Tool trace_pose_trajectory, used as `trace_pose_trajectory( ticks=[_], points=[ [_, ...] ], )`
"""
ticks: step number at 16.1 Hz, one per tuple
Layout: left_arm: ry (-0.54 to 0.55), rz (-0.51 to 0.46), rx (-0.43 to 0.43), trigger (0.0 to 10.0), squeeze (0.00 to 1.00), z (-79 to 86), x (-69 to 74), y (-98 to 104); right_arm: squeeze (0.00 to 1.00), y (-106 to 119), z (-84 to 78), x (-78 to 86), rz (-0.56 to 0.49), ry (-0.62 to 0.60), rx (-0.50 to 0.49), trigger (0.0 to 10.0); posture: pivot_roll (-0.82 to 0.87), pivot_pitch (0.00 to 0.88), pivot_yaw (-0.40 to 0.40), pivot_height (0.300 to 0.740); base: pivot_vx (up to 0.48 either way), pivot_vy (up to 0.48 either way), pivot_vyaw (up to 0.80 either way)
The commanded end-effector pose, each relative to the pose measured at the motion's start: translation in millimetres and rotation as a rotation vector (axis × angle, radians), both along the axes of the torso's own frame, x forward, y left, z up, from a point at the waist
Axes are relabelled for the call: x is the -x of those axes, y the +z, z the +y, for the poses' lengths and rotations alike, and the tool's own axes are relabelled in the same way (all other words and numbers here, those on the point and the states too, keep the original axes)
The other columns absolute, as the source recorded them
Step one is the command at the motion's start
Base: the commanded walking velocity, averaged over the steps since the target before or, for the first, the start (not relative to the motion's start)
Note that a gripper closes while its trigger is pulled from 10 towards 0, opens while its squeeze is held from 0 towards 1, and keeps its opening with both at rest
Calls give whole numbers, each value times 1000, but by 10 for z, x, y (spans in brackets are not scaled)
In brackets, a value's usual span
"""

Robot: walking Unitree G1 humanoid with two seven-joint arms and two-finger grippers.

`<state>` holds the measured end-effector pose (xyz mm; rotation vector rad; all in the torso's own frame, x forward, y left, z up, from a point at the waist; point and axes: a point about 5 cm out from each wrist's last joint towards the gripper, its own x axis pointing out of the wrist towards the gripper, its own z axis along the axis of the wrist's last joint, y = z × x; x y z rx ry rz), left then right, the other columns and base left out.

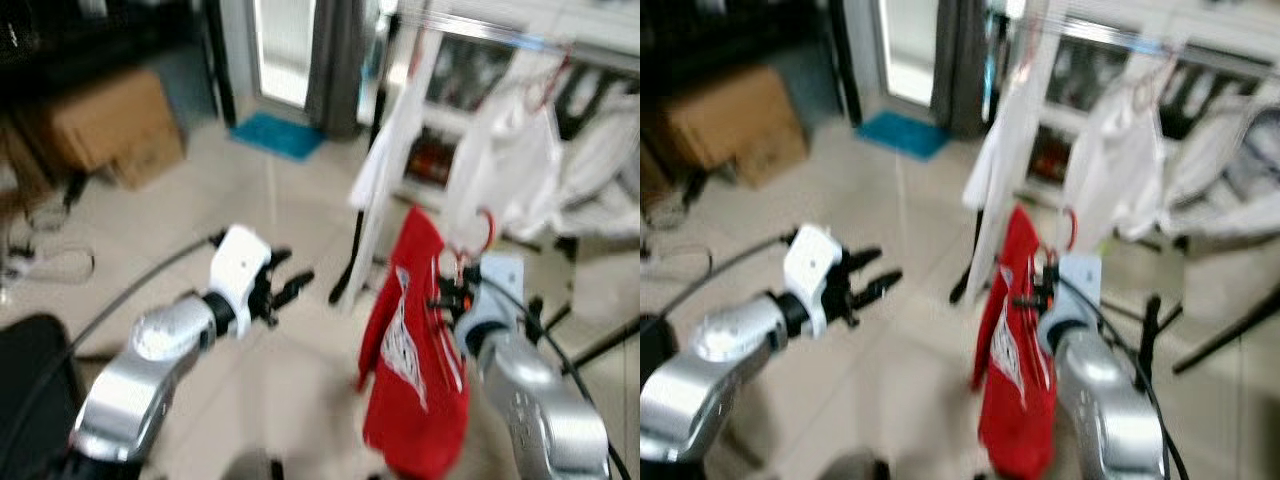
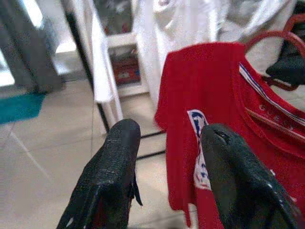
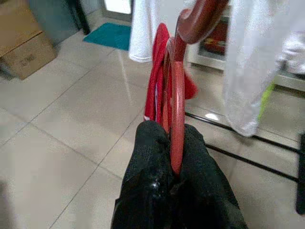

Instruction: Hang hanger

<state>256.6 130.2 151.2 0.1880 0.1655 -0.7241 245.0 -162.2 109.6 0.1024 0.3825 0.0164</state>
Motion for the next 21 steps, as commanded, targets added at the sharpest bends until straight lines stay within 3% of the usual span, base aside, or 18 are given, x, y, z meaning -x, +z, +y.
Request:
trace_pose_trajectory(
  ticks=[1,2,3,9,12,13,14,18,21],
  points=[
    [2,0,-25,10000,0,-1,-14,-4,0,91,3,-18,-41,-3,-3,0,-8,57,-43,740,0,0,0],
    [-7,2,-5,10000,157,-17,-21,1,0,94,5,-20,-42,-1,-3,0,-8,58,-43,740,0,0,0],
    [-12,-3,20,10000,1000,-37,-43,22,0,103,11,-26,-45,8,-6,0,-10,60,-43,740,0,0,0],
    [43,-36,-1,10000,1000,-117,-277,53,0,245,138,-65,-108,140,-45,0,-21,56,-45,740,0,0,0],
    [110,-79,9,10000,1000,-184,-479,137,0,358,241,-47,-170,255,-82,0,-32,44,-49,740,0,0,0],
    [139,-98,2,10000,671,-207,-583,173,0,424,280,-42,-204,316,-104,0,-32,39,-48,740,0,0,0],
    [163,-103,3,10000,16,-209,-645,190,0,445,286,-41,-215,333,-107,0,-32,37,-46,740,0,0,0],
    [208,-87,40,10000,0,-236,-788,196,0,512,299,-28,-248,408,-129,0,-33,34,-43,740,0,0,0],
    [38,-79,48,10000,0,-434,-727,185,0,558,311,-21,-264,438,-145,0,-36,35,-40,740,0,0,0]
  ],
)
